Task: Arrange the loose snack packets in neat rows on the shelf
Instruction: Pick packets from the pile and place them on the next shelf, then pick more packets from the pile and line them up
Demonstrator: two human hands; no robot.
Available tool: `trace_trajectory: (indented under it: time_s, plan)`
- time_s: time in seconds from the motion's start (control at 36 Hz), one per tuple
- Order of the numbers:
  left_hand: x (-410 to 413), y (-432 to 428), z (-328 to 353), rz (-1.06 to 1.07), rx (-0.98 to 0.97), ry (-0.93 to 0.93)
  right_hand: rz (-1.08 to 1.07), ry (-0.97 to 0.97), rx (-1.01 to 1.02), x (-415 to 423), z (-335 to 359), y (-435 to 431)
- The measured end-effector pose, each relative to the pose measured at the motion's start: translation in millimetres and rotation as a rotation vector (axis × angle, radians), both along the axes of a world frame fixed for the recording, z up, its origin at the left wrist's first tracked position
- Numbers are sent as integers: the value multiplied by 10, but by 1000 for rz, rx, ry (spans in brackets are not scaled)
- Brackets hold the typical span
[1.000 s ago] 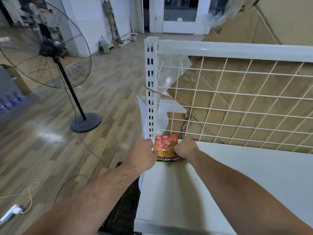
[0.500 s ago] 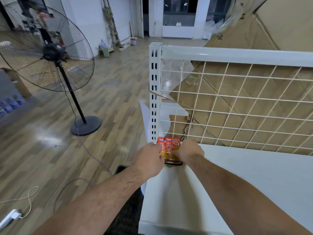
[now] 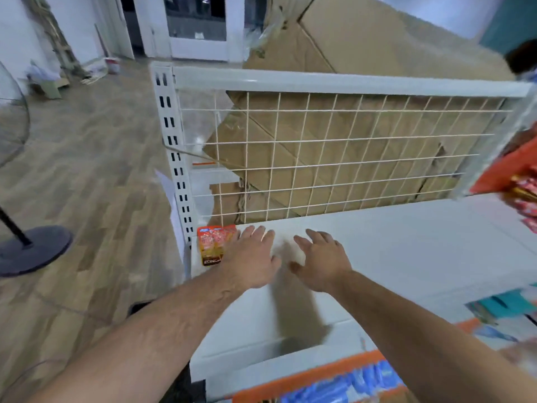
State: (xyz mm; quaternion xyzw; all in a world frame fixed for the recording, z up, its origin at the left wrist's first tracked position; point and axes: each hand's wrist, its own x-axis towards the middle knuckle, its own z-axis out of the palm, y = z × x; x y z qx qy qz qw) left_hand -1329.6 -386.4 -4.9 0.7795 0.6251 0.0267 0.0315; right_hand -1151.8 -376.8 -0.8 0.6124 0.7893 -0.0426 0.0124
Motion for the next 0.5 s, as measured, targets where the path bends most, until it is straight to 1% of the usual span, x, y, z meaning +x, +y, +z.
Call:
trace_trajectory:
  time_s: [0.08,0.28,0.39,0.5]
  plan:
    - [342,16,37,-53,-35,9,-56,-4,3,378,66,-133]
    - [1245,-11,145,-158,-23,28,-167,27,39,1308,163,-329]
    - [1838,-14,195,-187,-36,32,-199,43,47,1921,200,-426]
    - [2497,-67,272,-184,-66,-3,-216,40,34,2604,250,-516]
